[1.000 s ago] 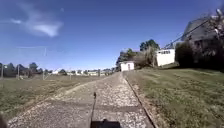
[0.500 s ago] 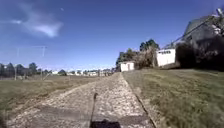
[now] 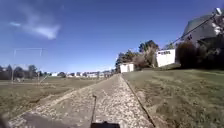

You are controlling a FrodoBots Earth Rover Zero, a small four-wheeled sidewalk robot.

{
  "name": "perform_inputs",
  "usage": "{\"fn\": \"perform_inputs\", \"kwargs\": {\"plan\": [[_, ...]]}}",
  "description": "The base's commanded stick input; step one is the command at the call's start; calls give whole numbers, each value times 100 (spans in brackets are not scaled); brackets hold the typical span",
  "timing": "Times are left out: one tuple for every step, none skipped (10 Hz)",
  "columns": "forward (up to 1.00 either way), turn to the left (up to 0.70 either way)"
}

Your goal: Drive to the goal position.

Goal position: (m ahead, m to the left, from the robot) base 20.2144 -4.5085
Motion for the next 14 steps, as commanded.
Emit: {"fn": "perform_inputs", "kwargs": {"plan": [[50,0],[50,0],[50,0],[50,0],[50,0],[50,0],[50,0],[50,0],[50,0],[50,0],[50,18],[50,47],[50,17],[50,0]]}}
